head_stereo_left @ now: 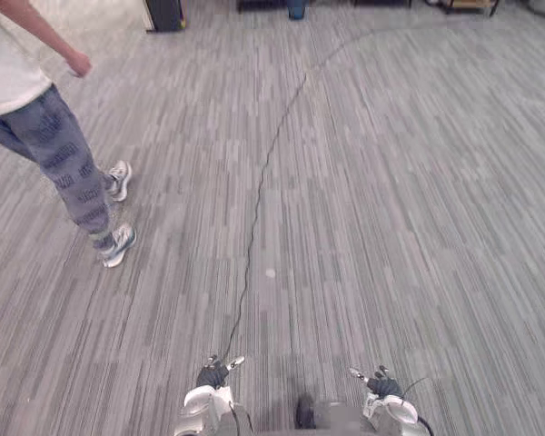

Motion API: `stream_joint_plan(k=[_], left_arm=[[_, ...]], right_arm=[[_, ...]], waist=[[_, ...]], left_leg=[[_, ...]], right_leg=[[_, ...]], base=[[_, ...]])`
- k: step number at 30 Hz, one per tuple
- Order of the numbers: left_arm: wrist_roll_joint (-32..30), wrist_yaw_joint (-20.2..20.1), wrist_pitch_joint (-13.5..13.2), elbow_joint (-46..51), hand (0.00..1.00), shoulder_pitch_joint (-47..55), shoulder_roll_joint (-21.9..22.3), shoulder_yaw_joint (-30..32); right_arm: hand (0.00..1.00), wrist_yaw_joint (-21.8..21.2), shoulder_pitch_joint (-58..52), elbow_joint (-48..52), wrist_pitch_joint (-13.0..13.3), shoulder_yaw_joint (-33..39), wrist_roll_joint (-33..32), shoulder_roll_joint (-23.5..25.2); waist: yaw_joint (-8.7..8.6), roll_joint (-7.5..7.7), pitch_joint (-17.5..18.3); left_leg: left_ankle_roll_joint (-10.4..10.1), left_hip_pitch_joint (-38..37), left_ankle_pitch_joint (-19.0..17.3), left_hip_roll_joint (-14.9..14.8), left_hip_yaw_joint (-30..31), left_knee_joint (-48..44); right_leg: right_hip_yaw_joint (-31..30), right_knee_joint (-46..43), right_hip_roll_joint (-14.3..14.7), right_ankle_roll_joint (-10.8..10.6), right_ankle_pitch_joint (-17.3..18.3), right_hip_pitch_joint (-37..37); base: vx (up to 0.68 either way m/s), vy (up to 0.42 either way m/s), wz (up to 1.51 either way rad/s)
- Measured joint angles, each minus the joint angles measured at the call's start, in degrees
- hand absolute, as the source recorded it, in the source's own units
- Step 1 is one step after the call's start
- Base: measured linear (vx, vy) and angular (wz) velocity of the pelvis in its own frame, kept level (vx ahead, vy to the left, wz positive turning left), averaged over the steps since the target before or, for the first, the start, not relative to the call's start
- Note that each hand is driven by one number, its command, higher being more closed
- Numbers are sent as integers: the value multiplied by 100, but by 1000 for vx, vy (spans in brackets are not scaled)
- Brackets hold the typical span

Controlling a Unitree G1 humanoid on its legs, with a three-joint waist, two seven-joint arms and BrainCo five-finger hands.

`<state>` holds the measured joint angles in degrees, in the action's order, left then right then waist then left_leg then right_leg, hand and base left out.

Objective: Pick up cushions and gather them together orderly.

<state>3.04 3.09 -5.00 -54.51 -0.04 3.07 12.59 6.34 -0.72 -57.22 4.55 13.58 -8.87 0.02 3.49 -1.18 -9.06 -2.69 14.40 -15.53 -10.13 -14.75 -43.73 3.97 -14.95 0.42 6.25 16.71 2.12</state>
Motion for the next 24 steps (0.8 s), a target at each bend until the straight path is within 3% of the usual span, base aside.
stream_joint_plan(k=[1, 2, 3, 4, 5, 6, 7, 8, 9, 10, 11, 12, 13, 14, 15, 18, 19, 20, 21, 22, 24], left_arm=[[-4, -3, -78, -14, 0, 35, -16, -33], [-6, -2, -98, -12, 0, 42, -18, -45], [-9, -1, -112, 3, 0, 41, -24, -60], [-11, 2, -116, -10, 0, 33, -60, -65], [-12, 1, -123, -21, 0, 43, -99, -67], [-71, -7, -146, -55, 0, 47, -222, -79], [-78, -2, -154, -143, 0, 46, -299, -65], [-78, -3, -157, -193, 0, 47, -333, -69], [-79, 2, -145, -298, 0, 15, -409, -107], [-76, 4, -124, -348, 0, 25, -473, -134], [-73, 6, -83, -378, 0, 42, -496, -135], [-74, 16, -40, -484, 0, 72, -514, -176], [-73, 22, -21, -487, 0, 57, -478, -290], [-73, 21, -21, -489, 0, 60, -463, -316], [-75, 14, -21, -511, 0, 64, -431, -354], [-98, 3, -31, -548, 0, -51, -475, -430], [-182, -1, -65, -582, 0, -101, -530, -605], [-183, -1, -65, -584, 0, -94, -559, -653], [-195, -4, -64, -612, 0, -105, -639, -749], [-251, -32, -62, -771, 0, -113, -518, -679], [-300, -57, -60, -803, 0, -131, -416, -482]], right_arm=[[0, -11, 31, -36, 6, 143, 0, 7], [0, -11, 57, -71, 8, 204, 5, 3], [0, -6, 96, -170, 8, 222, 17, -13], [0, 1, 84, -303, -16, 267, 53, -74], [0, 4, 74, -344, -24, 314, 65, -74], [0, 10, 84, -506, -48, 445, 198, -31], [0, -1, 20, -524, -55, 509, 220, 20], [0, -5, -27, -508, -53, 569, 220, 50], [0, -4, -86, -559, -58, 605, 218, 78], [0, -13, -105, -551, -55, 584, 218, 63], [0, -19, -91, -512, -47, 565, 216, 59], [0, -33, -84, -424, 6, 493, 218, 18], [0, -53, -87, -266, 14, 348, 222, -69], [0, -56, -90, -214, 25, 306, 222, -96], [0, -69, -31, -183, 66, 175, 225, -174], [0, -90, 28, -116, 70, 131, 279, -145], [0, -126, 127, -115, 78, 63, 270, -161], [0, -129, 138, -127, 76, 16, 274, -171], [0, -172, 102, -219, 81, -92, 316, -209], [0, -171, 216, -295, 64, -60, 435, -345], [0, -184, 232, -258, 55, -25, 445, -309]], waist=[[14, 12, 20], [15, 6, 23], [25, -47, 27], [70, -58, 56], [99, -26, 77], [108, 197, 227], [22, 319, 309], [-7, 348, 340], [-28, 447, 346], [-19, 464, 327], [-26, 434, 303], [-69, 392, 267], [-85, 295, 193], [-81, 242, 154], [-107, 96, 76], [-215, 171, 86], [-388, 219, 83], [-430, 283, 78], [-515, 471, 78], [-447, 178, 130], [-430, 53, 91]], left_leg=[[-47, 172, 134, 236, -8, 1303], [-101, 228, 279, 313, 50, 1810], [-270, 474, 719, 353, 238, 2634], [-418, 625, 1221, 331, 288, 2818], [-344, 622, 1464, 335, 215, 2697], [-17, 631, 1125, 516, 9, 2458], [259, 648, 929, 630, -74, 2283], [394, 612, 898, 687, -94, 2235], [608, 333, 764, 782, -249, 2292], [638, -117, 594, 794, -406, 2502], [639, -362, 520, 796, -482, 2625], [650, -905, 455, 815, -648, 2869], [654, -1544, 453, 786, -864, 3153], [654, -1750, 453, 774, -903, 3256], [653, -2300, 454, 726, -1066, 3554], [585, -2769, 414, 704, -1232, 3798], [483, -2957, 354, 725, -1206, 3976], [484, -3010, 355, 794, -1142, 4009], [471, -3261, 367, 980, -833, 4083], [169, -3349, 551, 723, -643, 3989], [-166, -3277, 765, 548, -356, 3409]], right_leg=[[-208, 170, -161, -152, 134, 201], [-311, 246, -210, -197, 173, 280], [-544, 440, -272, -278, 262, 469], [-830, 627, -359, -375, 377, 631], [-946, 686, -435, -369, 444, 718], [-1238, 631, -698, -333, 482, 764], [-1544, 257, -802, -468, 282, 557], [-1664, 16, -825, -611, 200, 474], [-1909, -764, -848, -1094, -14, 234], [-2038, -2005, -746, -2053, -469, -254], [-2015, -2639, -714, -2214, -692, -529], [-1790, -3734, -703, -2103, -631, -1009], [-1282, -4345, -739, -1674, -416, -1478], [-1090, -4388, -729, -1505, -333, -1610], [-541, -4169, -681, -1046, -64, -1913], [108, -2965, -456, -827, 17, -2616], [227, -1509, -277, -762, -607, -2965], [211, -1131, -252, -763, -822, -3004], [51, -685, -204, -415, -1891, -2991], [114, -918, 57, -234, -1603, -2987], [70, -1127, 222, -52, -1368, -2888]], base=[[523, 198, -63], [494, 236, -76], [544, 302, -92], [573, 339, -99], [611, 364, -94], [701, 341, -66], [741, 350, -44], [741, 335, -17], [691, 308, -36], [641, 261, -56], [590, 216, -83], [646, 224, -95], [531, 180, -91], [607, 175, -94], [395, 91, -57], [518, 20, -26], [667, -84, 18], [719, -136, 26], [624, -153, -27], [624, -147, -41], [694, -178, -62]])
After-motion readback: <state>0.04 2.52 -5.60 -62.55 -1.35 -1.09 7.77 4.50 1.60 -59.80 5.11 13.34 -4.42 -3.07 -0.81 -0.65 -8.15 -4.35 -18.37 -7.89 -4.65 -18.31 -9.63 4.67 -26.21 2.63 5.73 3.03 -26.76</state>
